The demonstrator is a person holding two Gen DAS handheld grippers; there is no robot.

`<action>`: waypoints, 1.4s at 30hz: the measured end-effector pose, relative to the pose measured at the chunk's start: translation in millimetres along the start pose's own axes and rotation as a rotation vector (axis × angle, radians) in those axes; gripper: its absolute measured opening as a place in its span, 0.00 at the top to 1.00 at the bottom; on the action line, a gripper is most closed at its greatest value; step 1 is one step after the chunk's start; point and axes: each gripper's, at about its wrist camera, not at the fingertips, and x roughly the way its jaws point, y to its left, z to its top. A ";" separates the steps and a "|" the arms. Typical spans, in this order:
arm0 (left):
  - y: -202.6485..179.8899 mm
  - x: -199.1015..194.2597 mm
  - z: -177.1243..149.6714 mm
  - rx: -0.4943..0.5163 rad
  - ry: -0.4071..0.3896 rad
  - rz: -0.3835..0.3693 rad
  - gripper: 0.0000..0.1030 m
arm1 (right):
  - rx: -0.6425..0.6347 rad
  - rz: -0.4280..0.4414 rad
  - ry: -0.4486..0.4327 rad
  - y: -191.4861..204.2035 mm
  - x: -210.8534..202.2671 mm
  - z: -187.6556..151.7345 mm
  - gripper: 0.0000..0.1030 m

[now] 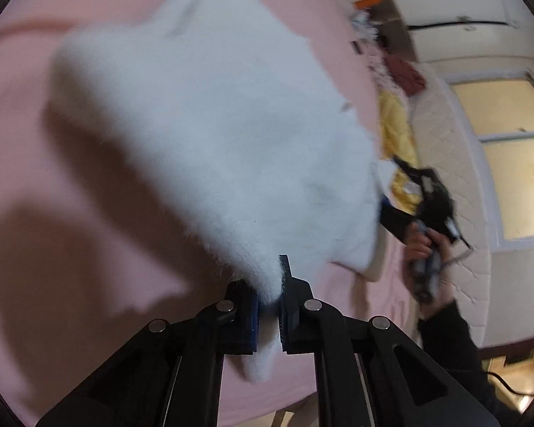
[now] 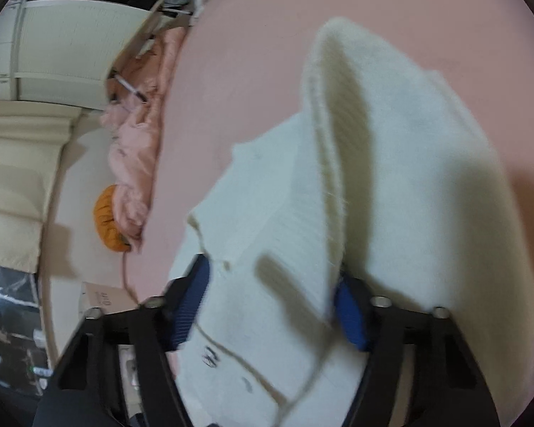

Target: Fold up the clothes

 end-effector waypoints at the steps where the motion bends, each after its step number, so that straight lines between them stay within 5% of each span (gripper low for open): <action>1: -8.7 0.2 -0.5 0.022 0.005 -0.013 0.92 | -0.022 -0.016 -0.004 3.2 0.2 -0.7 0.86; 2: -14.8 0.5 -0.9 0.041 0.014 -0.021 0.92 | -0.046 -0.033 -0.009 6.7 0.1 -1.5 0.94; 5: -23.3 -0.1 1.7 0.043 0.025 -0.025 0.92 | -0.125 -0.075 -0.022 16.6 -7.4 -8.2 0.94; 10: -37.1 -43.2 10.7 0.014 -0.036 -0.142 0.92 | -0.238 -0.092 -0.039 31.5 -55.5 -37.5 0.94; 16: -41.4 -130.1 19.5 0.019 -0.103 -0.185 0.92 | -0.331 -0.077 -0.036 53.8 -139.8 -114.2 0.94; 20: -23.8 -172.4 14.9 0.001 -0.086 -0.152 0.92 | -0.252 -0.058 0.009 48.9 -176.0 -183.1 0.94; 28: 28.5 -161.5 -40.9 0.041 0.124 0.136 0.92 | 0.022 -0.204 0.159 -23.4 -134.1 -338.2 0.94; 32: 36.3 -139.5 -47.5 0.061 0.159 0.250 0.92 | 0.212 -0.285 0.210 -65.0 -114.6 -365.7 0.91; 33: 35.6 -139.2 -47.0 0.062 0.155 0.260 0.92 | 0.195 -0.290 0.205 -59.8 -118.2 -364.4 0.89; 34: 33.8 -140.9 -45.3 0.067 0.149 0.272 0.92 | 0.170 -0.306 0.199 -52.7 -122.1 -363.0 0.74; 36: 31.1 -146.0 -43.6 0.097 0.138 0.335 0.90 | 0.043 -0.406 0.159 -25.3 -135.6 -360.3 0.68; 40: 18.2 -157.3 -44.7 0.236 0.086 0.625 0.58 | -0.268 -0.474 0.044 32.5 -161.0 -337.6 0.59; 42: 5.1 -167.5 -41.4 0.323 0.029 0.705 0.54 | -0.429 -0.487 0.016 54.7 -152.2 -317.5 0.57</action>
